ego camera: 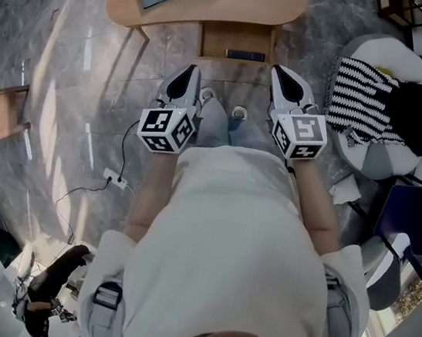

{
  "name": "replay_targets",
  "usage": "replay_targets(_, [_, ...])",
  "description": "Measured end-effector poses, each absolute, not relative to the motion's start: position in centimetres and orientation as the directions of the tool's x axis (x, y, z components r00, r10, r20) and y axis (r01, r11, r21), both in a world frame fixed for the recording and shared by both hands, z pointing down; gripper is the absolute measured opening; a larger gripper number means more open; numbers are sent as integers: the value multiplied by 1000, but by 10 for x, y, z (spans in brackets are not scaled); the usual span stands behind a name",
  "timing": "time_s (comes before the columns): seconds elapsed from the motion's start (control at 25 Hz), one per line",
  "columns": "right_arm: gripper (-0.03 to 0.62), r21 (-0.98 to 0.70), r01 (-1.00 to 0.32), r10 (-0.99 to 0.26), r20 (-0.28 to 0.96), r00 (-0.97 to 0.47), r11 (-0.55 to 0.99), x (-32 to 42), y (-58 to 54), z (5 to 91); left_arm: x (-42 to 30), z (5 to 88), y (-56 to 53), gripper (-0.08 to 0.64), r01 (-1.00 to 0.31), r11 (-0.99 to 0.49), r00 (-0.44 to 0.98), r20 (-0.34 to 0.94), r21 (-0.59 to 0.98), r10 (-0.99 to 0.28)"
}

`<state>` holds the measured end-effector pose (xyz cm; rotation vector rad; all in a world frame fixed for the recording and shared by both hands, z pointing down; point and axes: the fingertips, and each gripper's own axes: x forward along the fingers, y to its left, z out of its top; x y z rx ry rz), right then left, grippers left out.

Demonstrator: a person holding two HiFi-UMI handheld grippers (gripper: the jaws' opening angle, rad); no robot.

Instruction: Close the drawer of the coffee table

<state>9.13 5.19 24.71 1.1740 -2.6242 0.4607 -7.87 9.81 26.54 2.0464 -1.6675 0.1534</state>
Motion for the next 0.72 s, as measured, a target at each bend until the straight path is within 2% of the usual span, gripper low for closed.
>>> replay_targets(0.72, [2, -175, -800, -670, 460, -582, 574, 106, 13, 329, -103, 349, 46, 2, -940, -65, 230, 482, 335, -846])
